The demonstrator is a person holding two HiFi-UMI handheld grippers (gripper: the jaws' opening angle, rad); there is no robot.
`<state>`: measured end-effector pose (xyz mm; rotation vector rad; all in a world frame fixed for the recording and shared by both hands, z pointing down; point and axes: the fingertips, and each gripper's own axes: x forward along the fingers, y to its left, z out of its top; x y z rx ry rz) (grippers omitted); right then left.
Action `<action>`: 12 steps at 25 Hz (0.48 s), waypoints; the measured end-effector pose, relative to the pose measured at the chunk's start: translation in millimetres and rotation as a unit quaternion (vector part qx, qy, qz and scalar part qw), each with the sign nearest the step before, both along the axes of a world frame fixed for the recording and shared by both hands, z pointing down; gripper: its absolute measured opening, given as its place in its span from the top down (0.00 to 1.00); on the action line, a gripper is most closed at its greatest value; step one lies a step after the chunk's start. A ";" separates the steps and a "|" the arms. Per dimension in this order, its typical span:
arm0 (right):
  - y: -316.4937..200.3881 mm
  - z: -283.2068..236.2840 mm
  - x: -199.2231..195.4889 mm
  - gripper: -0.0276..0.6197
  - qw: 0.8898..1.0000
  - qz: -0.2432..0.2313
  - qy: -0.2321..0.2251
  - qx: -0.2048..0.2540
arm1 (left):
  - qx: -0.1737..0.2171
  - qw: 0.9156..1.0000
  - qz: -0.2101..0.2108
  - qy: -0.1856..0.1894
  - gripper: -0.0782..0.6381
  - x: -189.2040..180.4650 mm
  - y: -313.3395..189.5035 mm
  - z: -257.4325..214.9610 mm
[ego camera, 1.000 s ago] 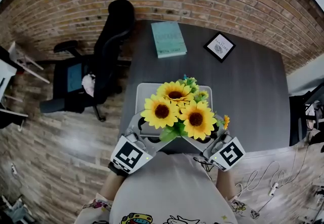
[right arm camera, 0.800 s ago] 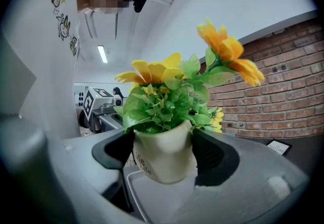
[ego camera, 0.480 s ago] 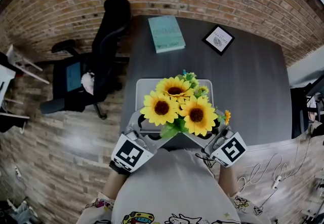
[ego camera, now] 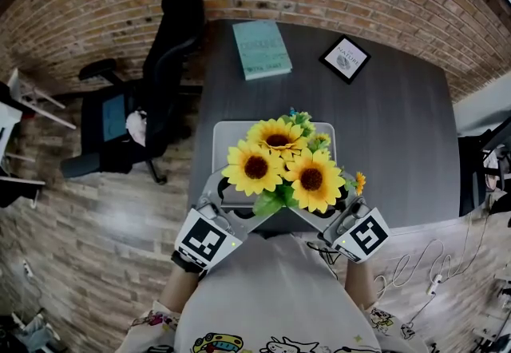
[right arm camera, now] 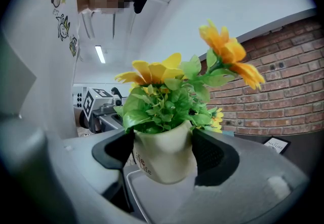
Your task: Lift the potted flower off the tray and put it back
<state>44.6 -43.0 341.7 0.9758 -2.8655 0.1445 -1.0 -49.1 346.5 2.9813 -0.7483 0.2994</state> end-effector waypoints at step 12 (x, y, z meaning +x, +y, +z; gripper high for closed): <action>-0.7 1.7 2.0 0.40 1.000 0.002 0.002 0.006 | -0.002 1.000 0.001 0.004 0.35 2.1 -1.0 4.2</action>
